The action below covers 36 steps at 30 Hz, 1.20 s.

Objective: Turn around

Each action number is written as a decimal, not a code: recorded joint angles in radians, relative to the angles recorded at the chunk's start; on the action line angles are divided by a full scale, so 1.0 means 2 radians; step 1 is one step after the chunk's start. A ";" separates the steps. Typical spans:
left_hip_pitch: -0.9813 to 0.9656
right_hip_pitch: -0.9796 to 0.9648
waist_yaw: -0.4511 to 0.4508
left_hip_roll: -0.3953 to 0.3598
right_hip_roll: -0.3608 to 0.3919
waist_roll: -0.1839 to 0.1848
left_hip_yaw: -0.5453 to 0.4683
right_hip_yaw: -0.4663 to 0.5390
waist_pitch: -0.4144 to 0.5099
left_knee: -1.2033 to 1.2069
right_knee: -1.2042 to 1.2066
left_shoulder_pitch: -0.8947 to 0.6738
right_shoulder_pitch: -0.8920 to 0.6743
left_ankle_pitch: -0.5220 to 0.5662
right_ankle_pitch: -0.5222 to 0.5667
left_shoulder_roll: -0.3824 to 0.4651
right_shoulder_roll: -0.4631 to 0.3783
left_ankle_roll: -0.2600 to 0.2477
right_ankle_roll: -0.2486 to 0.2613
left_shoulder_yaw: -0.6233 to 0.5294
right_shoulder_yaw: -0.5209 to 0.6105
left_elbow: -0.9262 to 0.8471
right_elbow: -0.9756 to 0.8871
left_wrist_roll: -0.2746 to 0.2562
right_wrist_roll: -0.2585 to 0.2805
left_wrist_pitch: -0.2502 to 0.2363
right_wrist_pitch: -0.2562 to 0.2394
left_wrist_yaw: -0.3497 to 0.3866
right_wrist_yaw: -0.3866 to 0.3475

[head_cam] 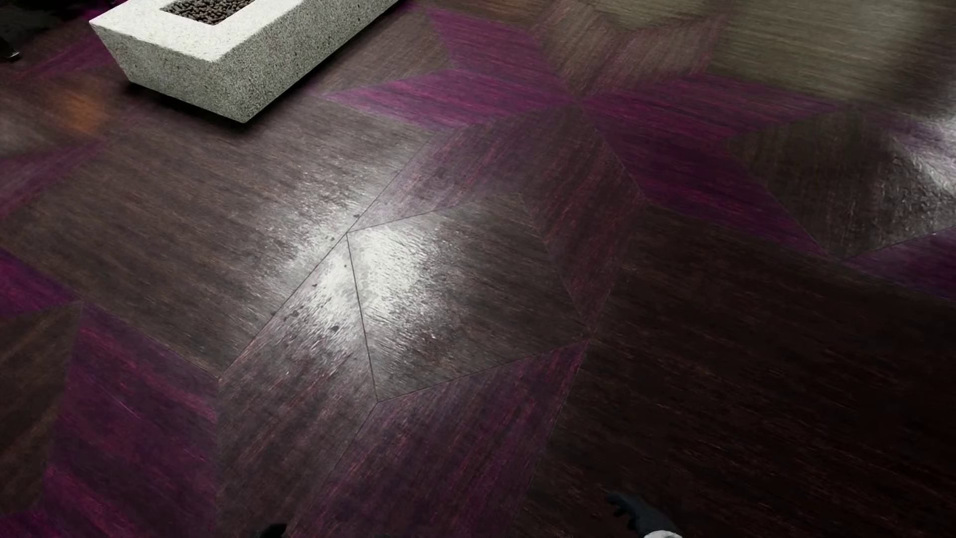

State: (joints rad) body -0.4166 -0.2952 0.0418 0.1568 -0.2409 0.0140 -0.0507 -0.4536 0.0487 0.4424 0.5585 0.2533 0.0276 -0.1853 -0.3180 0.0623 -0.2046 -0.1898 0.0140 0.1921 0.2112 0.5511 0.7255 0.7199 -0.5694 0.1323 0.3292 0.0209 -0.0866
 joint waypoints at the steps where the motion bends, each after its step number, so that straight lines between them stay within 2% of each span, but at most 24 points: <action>1: -0.005 0.001 0.000 -0.007 -0.010 0.005 -0.004 -0.027 0.002 -0.028 -0.002 0.002 -0.007 0.014 0.003 0.002 -0.013 0.003 -0.005 -0.007 0.007 -0.018 0.008 -0.005 -0.001 -0.010 0.002 0.002 0.003; 3: 0.001 0.003 -0.004 0.006 -0.026 0.015 0.081 -0.077 0.003 -0.082 -0.016 0.010 -0.032 0.013 0.017 0.004 -0.039 -0.013 -0.013 -0.014 0.037 -0.039 0.044 -0.008 -0.009 -0.011 0.013 0.000 0.022; 5: 0.016 0.007 -0.004 0.028 -0.038 0.020 0.171 -0.112 0.002 -0.053 -0.039 0.016 -0.063 0.002 0.036 0.007 -0.058 0.028 -0.018 -0.014 0.073 -0.033 0.091 -0.005 -0.026 0.001 0.031 -0.004 0.055; 6: 0.027 0.011 -0.003 0.043 -0.040 0.021 0.196 -0.126 0.000 -0.013 -0.051 0.017 -0.076 -0.011 0.046 0.010 -0.063 0.040 -0.021 -0.011 0.092 -0.023 0.109 -0.001 -0.036 0.012 0.038 -0.008 0.067; 8: 0.058 0.016 -0.003 0.076 -0.041 0.023 0.227 -0.147 -0.004 0.065 -0.072 0.022 -0.096 -0.037 0.063 0.015 -0.066 0.049 -0.025 0.003 0.117 0.005 0.122 0.003 -0.052 0.034 0.039 -0.015 0.070; 10: 0.097 0.017 -0.007 0.109 -0.048 0.025 0.253 -0.167 -0.012 0.116 -0.078 0.022 -0.091 -0.057 0.075 0.013 -0.064 0.081 -0.028 0.023 0.098 0.042 0.099 -0.003 -0.038 0.054 0.030 -0.016 0.040; 12: 0.156 0.019 -0.015 0.157 -0.061 0.030 0.340 -0.197 -0.020 0.119 -0.077 0.017 -0.064 -0.070 0.087 0.012 -0.057 0.133 -0.029 0.029 0.053 0.082 0.054 0.001 -0.001 0.070 0.008 -0.028 0.002; 13: 0.190 0.022 -0.019 0.176 -0.069 0.033 0.401 -0.216 -0.025 0.099 -0.078 0.012 -0.045 -0.053 0.095 0.013 -0.053 0.147 -0.029 0.025 0.031 0.098 0.032 0.008 0.015 0.074 -0.002 -0.041 -0.012; 14: 0.220 0.027 -0.023 0.185 -0.079 0.037 0.455 -0.238 -0.028 0.070 -0.082 0.007 -0.026 0.002 0.105 0.014 -0.050 0.135 -0.027 0.020 0.013 0.108 0.014 0.016 0.027 0.072 -0.010 -0.055 -0.023; 15: 0.234 0.033 -0.024 0.178 -0.091 0.040 0.478 -0.260 -0.031 0.036 -0.084 0.002 -0.006 0.006 0.116 0.016 -0.045 0.049 -0.026 0.011 -0.005 0.111 0.000 0.024 0.035 0.065 -0.013 -0.070 -0.032; 17: 0.218 0.045 -0.019 0.145 -0.123 0.046 0.450 -0.308 -0.032 -0.008 -0.083 -0.010 0.025 -0.074 0.142 0.019 -0.033 0.004 -0.021 0.002 -0.033 0.096 -0.004 0.033 0.042 0.048 -0.003 -0.082 -0.037; 18: 0.205 0.058 -0.015 0.121 -0.146 0.046 0.424 -0.333 -0.031 -0.017 -0.090 -0.015 0.037 -0.087 0.158 0.015 -0.032 0.000 -0.020 -0.002 -0.037 0.083 0.007 0.030 0.039 0.038 0.006 -0.076 -0.032; 20: 0.180 0.070 -0.005 0.064 -0.206 0.035 0.379 -0.343 -0.028 -0.007 -0.093 -0.016 0.052 -0.101 0.158 0.009 -0.030 0.024 -0.014 -0.006 -0.021 0.061 0.054 0.023 0.023 0.022 0.028 -0.039 -0.007; 21: 0.170 0.071 -0.002 0.034 -0.228 0.028 0.358 -0.324 -0.026 -0.005 -0.094 -0.018 0.053 -0.108 0.131 0.008 -0.026 0.037 -0.020 -0.007 0.009 0.051 0.082 0.019 0.004 0.016 0.035 -0.026 0.030; 22: 0.162 0.065 -0.002 0.006 -0.244 0.022 0.332 -0.273 -0.025 -0.003 -0.090 -0.020 0.056 -0.116 0.098 0.007 -0.023 0.049 -0.012 -0.009 0.032 0.042 0.104 0.015 -0.008 0.013 0.035 -0.019 0.070; 23: 0.154 0.050 -0.006 -0.018 -0.248 0.018 0.301 -0.191 -0.023 0.002 -0.081 -0.024 0.060 -0.122 0.066 0.006 -0.020 0.060 -0.020 -0.013 0.040 0.037 0.117 0.012 -0.010 0.014 0.036 -0.008 0.091; 24: 0.146 0.033 -0.012 -0.037 -0.234 0.014 0.268 -0.096 -0.023 0.010 -0.075 -0.030 0.065 -0.128 0.041 0.006 -0.012 0.069 -0.040 -0.013 0.037 0.037 0.123 0.001 -0.008 0.013 0.042 0.001 0.088; 25: 0.139 0.016 -0.017 -0.049 -0.205 0.012 0.237 -0.003 -0.022 0.017 -0.058 -0.036 0.070 -0.132 0.039 0.008 -0.001 0.075 -0.028 -0.013 0.027 0.042 0.120 -0.007 -0.004 0.022 0.048 0.005 0.069; 27: 0.133 -0.027 -0.026 -0.066 -0.114 0.010 0.188 0.171 -0.021 0.020 0.010 -0.040 0.076 -0.135 0.040 0.021 0.020 0.082 0.001 -0.028 0.008 0.052 0.101 -0.004 0.002 0.035 0.044 -0.001 0.038; 28: 0.131 -0.053 -0.027 -0.071 -0.067 0.009 0.173 0.223 -0.020 0.019 0.057 -0.036 0.072 -0.136 0.047 0.026 0.027 0.083 0.014 -0.033 0.002 0.053 0.089 -0.004 0.003 0.035 0.039 -0.003 0.028; 30: 0.127 -0.105 -0.026 -0.079 -0.021 0.000 0.150 0.216 -0.017 0.016 0.136 -0.022 0.057 -0.138 0.051 0.035 0.033 0.080 0.020 -0.041 0.002 0.053 0.074 -0.011 -0.001 0.035 0.023 -0.005 0.021; 32: 0.123 -0.145 -0.029 -0.091 -0.005 -0.013 0.119 0.168 -0.014 0.013 0.167 -0.019 0.043 -0.140 0.057 0.044 0.032 0.078 -0.010 -0.054 0.020 0.064 0.054 -0.009 -0.021 0.043 0.013 -0.001 0.018; 34: 0.118 -0.170 -0.032 -0.108 0.019 -0.025 0.078 0.148 -0.010 0.016 0.138 -0.025 0.037 -0.147 0.057 0.039 0.019 0.080 -0.021 -0.044 0.048 0.081 0.036 -0.020 -0.054 0.058 0.009 0.009 0.020; 36: 0.118 -0.174 -0.028 -0.125 0.054 -0.033 0.030 0.174 -0.008 0.017 0.050 -0.030 0.043 -0.153 0.073 0.023 0.012 0.085 -0.008 -0.023 0.051 0.090 0.022 -0.034 -0.045 0.068 0.005 0.024 0.027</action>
State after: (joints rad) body -0.1811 -0.6441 -0.0147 -0.0940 -0.1331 -0.0523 0.0100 -0.1057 0.0331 0.4772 0.6588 0.1935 0.1136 -0.4915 -0.1721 0.1076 -0.1815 -0.0205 -0.0020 0.1464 0.3130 0.7304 0.7697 0.6521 -0.6602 0.2691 0.3385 0.0693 -0.0333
